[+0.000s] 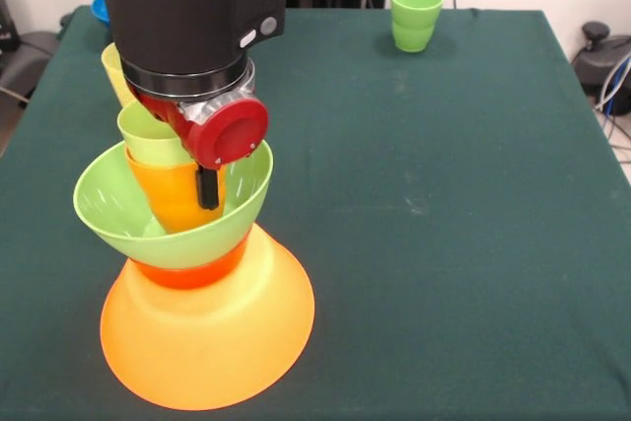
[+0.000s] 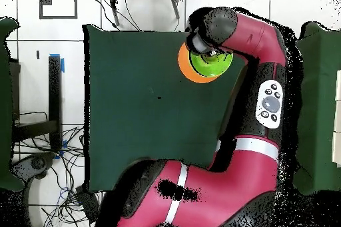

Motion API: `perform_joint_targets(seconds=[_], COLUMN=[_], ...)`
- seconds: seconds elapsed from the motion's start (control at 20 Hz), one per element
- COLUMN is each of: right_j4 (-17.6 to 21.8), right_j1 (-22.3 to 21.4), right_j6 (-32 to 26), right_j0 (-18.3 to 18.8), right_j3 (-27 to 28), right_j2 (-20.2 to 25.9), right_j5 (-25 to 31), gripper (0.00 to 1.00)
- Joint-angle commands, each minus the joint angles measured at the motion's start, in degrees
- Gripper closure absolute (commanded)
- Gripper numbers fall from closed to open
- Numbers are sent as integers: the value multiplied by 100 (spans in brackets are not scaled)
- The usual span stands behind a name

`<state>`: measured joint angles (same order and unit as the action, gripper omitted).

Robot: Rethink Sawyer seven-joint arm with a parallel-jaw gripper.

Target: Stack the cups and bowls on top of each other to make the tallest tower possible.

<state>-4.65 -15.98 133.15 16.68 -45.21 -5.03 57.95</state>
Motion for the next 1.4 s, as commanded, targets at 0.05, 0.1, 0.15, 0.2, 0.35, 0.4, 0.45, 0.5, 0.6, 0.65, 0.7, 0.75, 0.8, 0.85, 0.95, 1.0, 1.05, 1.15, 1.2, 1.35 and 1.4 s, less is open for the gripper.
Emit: perform_joint_targets(seconds=[0.05, 0.1, 0.15, 0.2, 0.35, 0.4, 0.45, 0.5, 0.6, 0.65, 0.7, 0.75, 0.8, 0.85, 0.95, 1.0, 1.05, 1.15, 1.2, 1.35, 1.4], right_j4=[-92, -103, -113, -125, -162, -175, -187, -198, -223, -232, -247, -262, -277, -293, -326, -341, -360, -387, -404, -443, -457], right_j1=[75, 77, 79, 96, 125, 122, 119, 118, 110, 105, 108, 111, 125, 141, 167, 195, 203, 226, 269, 311, 322], right_j6=[943, 935, 928, 910, 874, 867, 860, 867, 900, 917, 948, 979, 1027, 1057, 1100, 1132, 1146, 1172, 1155, 1111, 1100], right_j0=[-148, -151, -155, -154, -160, -164, -168, -175, -202, -218, -239, -260, -288, -308, -339, -357, -369, -405, -393, -392, -392], right_j3=[118, 119, 120, 143, 175, 170, 165, 172, 181, 181, 190, 200, 236, 250, 268, 304, 309, 325, 381, 411, 419], right_j2=[176, 165, 154, 142, 110, 102, 95, 85, 64, 52, 38, 25, 5, -5, -21, -34, -45, -74, -87, -123, -136], right_j5=[-175, -174, -173, -165, -161, -163, -164, -157, -125, -117, -107, -97, -70, -75, -91, -89, -92, -99, -84, -100, -99], gripper=[100, 100, 100, 100, 100, 100, 100, 100, 100, 100, 100, 100, 100, 100, 100, 100, 100, 100, 100, 100, 100])
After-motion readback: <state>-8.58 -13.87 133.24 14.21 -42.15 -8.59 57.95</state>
